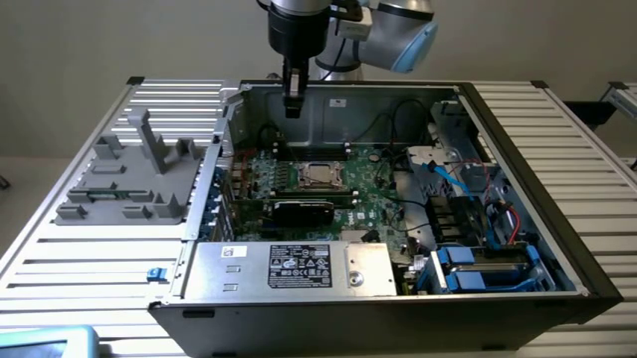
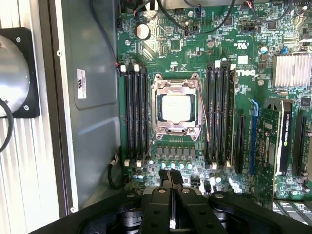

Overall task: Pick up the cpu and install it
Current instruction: 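Install the first cpu locking lever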

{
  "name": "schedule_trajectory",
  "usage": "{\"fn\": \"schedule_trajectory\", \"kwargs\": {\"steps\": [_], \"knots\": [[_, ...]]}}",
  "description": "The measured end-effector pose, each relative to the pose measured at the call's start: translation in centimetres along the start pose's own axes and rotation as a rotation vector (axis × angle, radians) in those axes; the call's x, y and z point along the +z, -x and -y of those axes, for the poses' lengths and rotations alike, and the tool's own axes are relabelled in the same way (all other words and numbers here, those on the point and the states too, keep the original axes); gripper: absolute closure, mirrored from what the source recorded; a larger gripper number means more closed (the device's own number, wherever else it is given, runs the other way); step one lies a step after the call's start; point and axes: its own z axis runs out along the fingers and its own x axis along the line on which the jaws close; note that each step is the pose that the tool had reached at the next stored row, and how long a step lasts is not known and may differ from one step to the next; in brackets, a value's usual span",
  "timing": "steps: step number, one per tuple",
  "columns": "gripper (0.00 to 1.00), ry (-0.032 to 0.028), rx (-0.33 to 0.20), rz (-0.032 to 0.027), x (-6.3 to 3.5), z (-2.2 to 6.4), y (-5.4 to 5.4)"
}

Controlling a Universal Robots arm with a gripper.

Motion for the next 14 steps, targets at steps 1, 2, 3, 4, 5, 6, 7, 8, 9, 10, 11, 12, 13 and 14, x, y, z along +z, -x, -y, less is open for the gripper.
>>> {"fn": "schedule_trajectory", "kwargs": {"steps": [1,2,3,4,5,6,7,8,9,10,11,12,13,14], "knots": [[0.89,0.0020,0.013,-0.0010,0.01,0.00,0.00],[0.89,0.0040,0.027,-0.0020,0.02,0.00,0.00],[0.89,0.0063,0.043,-0.0032,0.03,0.00,0.00],[0.89,0.0087,0.059,-0.0045,0.05,-0.01,0.00],[0.89,0.0110,0.075,-0.0058,0.07,-0.01,0.01],[0.89,0.0134,0.092,-0.0070,0.09,-0.01,0.01],[0.89,0.0158,0.109,-0.0082,0.11,-0.01,0.01],[0.89,0.0181,0.126,-0.0094,0.13,-0.01,0.02],[0.89,0.0203,0.142,-0.0105,0.16,-0.02,0.02],[0.89,0.0225,0.157,-0.0117,0.18,-0.01,0.02],[0.89,0.0248,0.173,-0.0129,0.21,-0.02,0.03],[0.89,0.0270,0.189,-0.0141,0.23,-0.02,0.03],[0.89,0.0294,0.206,-0.0153,0.25,-0.02,0.03],[0.89,0.0317,0.223,-0.0165,0.27,-0.02,0.04]]}}
